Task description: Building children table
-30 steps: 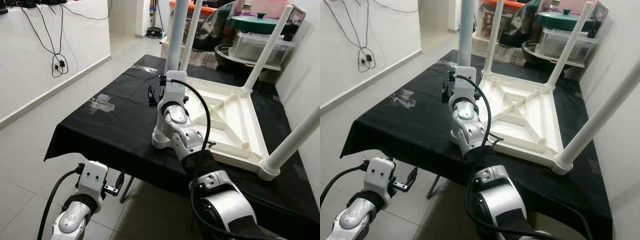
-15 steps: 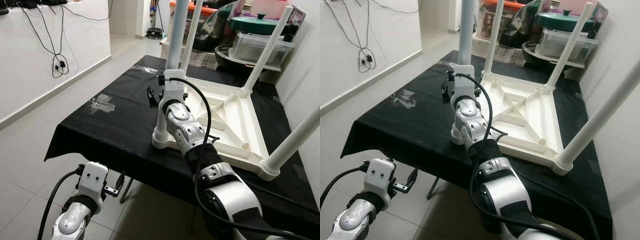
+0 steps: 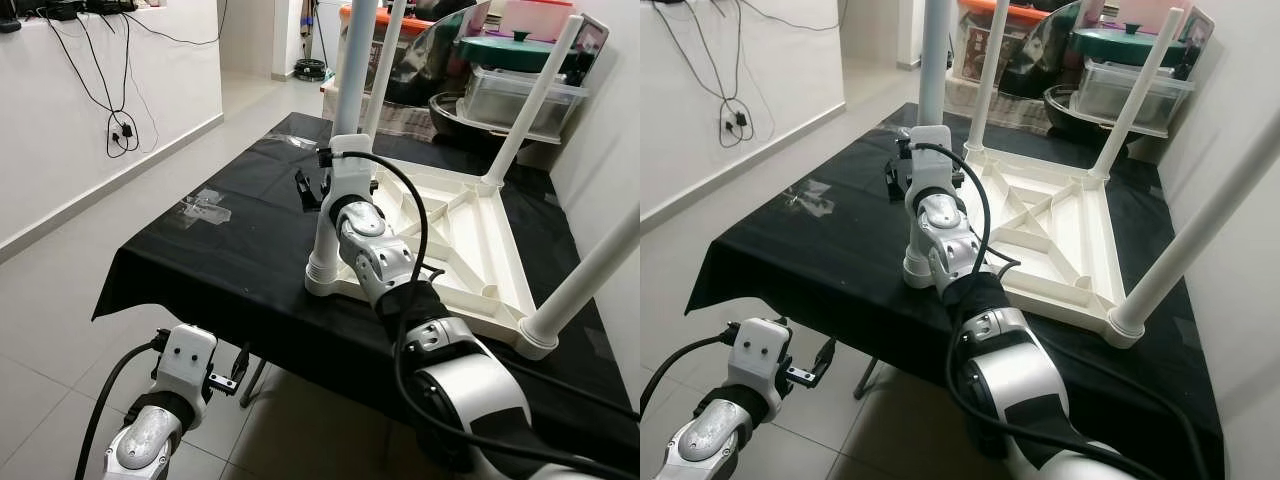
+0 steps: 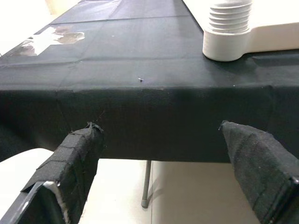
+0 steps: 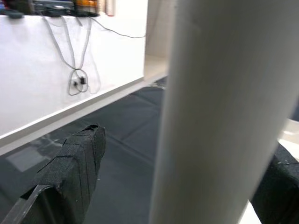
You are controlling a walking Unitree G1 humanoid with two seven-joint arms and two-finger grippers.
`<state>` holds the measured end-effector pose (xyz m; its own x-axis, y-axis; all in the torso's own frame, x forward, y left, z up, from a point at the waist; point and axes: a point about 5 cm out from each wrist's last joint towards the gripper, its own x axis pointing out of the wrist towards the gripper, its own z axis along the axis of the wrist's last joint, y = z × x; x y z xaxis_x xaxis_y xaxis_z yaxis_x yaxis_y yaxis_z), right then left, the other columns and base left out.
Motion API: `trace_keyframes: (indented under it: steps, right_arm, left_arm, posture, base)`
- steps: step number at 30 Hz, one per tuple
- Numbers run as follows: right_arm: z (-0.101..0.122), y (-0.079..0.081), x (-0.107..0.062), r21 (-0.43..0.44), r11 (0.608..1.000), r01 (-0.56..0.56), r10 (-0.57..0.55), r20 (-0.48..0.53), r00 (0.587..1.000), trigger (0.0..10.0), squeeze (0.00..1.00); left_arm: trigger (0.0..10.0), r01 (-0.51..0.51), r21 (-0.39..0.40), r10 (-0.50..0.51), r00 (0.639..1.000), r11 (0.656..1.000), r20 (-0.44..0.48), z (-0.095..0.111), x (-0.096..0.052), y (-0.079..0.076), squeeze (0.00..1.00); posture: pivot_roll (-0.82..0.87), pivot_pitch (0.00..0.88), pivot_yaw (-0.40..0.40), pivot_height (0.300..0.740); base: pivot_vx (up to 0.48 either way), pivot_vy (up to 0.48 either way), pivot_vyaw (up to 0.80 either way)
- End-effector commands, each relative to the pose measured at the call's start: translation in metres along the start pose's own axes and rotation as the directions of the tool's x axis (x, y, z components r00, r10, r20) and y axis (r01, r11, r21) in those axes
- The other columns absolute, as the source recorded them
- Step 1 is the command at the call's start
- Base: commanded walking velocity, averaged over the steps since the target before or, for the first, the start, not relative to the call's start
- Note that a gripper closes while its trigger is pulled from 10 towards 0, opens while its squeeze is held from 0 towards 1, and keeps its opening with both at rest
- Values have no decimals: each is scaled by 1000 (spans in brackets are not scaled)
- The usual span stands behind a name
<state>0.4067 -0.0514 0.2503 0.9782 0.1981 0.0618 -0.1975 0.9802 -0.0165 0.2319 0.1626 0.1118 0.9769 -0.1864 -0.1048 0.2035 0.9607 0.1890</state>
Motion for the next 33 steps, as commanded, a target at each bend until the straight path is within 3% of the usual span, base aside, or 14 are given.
trace_keyframes:
  steps: [1,14,33]
  right_arm:
    - [4,-2,1,2,1000,-11,11,16,1000,10000,0]
    - [-1,-2,4,-8,998,-67,67,-1,998,10000,0]
    - [2,-14,9,-37,996,-85,84,-9,996,10000,0]
  left_arm:
    - [10000,17,-7,-17,1000,1000,-11,-4,-1,-3,0]
    - [10000,23,-8,-23,1000,1000,-11,-3,-1,-5,0]
    - [10000,28,-3,-28,999,1000,-15,-5,-2,-4,0]
  posture:
    - [131,0,-118,740]
    - [133,0,-119,740]
    - [138,0,-120,740]
  base:
    - [0,0,0]
    - [0,0,0]
    - [0,0,0]
